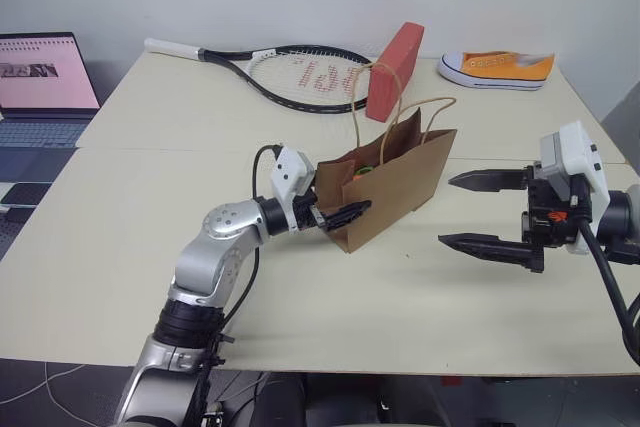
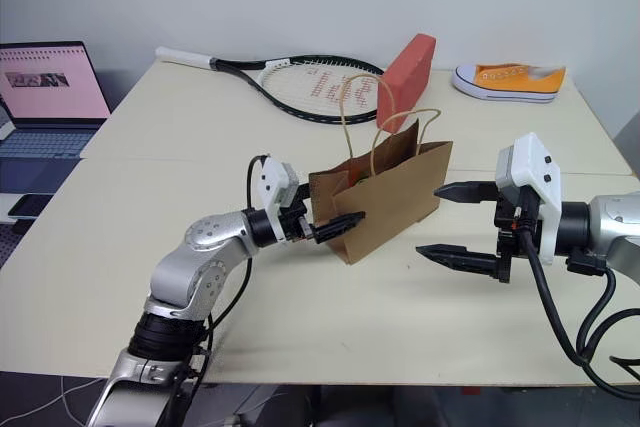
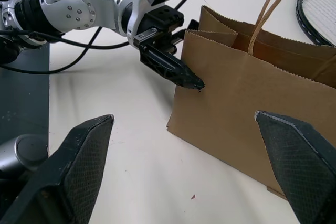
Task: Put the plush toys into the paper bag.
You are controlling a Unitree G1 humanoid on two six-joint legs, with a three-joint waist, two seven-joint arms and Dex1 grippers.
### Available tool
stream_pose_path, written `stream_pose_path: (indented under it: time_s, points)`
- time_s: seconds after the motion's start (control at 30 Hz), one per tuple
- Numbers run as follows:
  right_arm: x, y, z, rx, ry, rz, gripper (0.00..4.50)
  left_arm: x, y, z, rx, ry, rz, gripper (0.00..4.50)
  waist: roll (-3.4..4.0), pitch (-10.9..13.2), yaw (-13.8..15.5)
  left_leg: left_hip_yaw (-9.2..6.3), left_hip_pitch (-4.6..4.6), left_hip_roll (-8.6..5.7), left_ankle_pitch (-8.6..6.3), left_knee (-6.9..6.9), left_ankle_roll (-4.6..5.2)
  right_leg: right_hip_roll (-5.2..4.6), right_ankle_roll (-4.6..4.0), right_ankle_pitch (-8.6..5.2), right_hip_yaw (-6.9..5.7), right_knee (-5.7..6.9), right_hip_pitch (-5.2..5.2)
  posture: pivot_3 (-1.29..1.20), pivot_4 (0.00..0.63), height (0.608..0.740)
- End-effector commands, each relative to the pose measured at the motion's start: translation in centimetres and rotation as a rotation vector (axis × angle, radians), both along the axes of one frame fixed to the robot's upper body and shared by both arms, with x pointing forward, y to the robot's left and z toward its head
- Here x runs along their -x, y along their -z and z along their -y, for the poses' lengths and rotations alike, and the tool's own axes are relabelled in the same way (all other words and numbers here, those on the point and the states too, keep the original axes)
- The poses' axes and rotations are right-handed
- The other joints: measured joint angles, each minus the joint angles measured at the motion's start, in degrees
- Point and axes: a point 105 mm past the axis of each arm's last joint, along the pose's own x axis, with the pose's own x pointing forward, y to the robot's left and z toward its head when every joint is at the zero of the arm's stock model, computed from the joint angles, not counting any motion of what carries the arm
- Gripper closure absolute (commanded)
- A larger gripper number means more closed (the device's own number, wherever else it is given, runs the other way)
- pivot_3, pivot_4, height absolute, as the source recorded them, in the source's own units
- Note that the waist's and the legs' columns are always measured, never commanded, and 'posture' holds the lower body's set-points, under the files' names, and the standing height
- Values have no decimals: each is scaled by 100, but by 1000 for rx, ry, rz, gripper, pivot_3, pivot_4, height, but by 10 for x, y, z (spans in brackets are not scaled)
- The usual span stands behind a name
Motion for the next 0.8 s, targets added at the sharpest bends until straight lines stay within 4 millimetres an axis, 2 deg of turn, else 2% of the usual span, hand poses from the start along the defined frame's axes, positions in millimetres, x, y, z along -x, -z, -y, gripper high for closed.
stream_pose_path:
  time_s: [0.03, 0.27, 0.4, 0.53, 0.67, 0.8]
  points:
    - [3, -6, -3, 1, -20, 48, 0, -1, -14, 4, 26, 18, 73, 905, 0, 0, 0, 0, 0, 0, 0, 0, 0, 0, 0, 0, 0, -1, 0, 0, 150, 740]
    - [3, -3, -5, 4, -19, 79, 0, 0, -11, 7, 35, 45, 73, 3129, 0, 0, 0, 0, -1, 0, 0, 0, 0, 0, 23, 13, 0, -1, 0, 0, 150, 740]
    - [3, 0, -6, 5, -18, 85, 0, -4, -11, 3, 32, 31, 81, 4365, 0, 0, 0, 0, 0, 0, 0, 0, 0, 0, 23, 13, 0, -1, 0, 0, 150, 740]
    - [-1, 3, -2, 21, 24, 111, 0, -5, -11, -2, 13, 48, 84, 4466, 0, 0, -1, 0, 0, 0, 0, 0, 0, 0, 21, 12, 0, -1, 0, 0, 150, 740]
    - [-4, 1, 3, 10, 76, 172, 0, -4, -19, -6, 25, 110, 76, 4466, 0, 0, -2, 0, -1, 0, 0, 0, 0, 0, 22, 13, 0, -1, 0, 0, 150, 740]
    - [4, -1, 11, 28, 85, 179, 0, -1, -24, -5, 2, 229, 64, 4466, -1, 0, -2, 0, -2, 0, 0, -1, 0, 0, 22, 13, -1, -1, -1, 0, 150, 740]
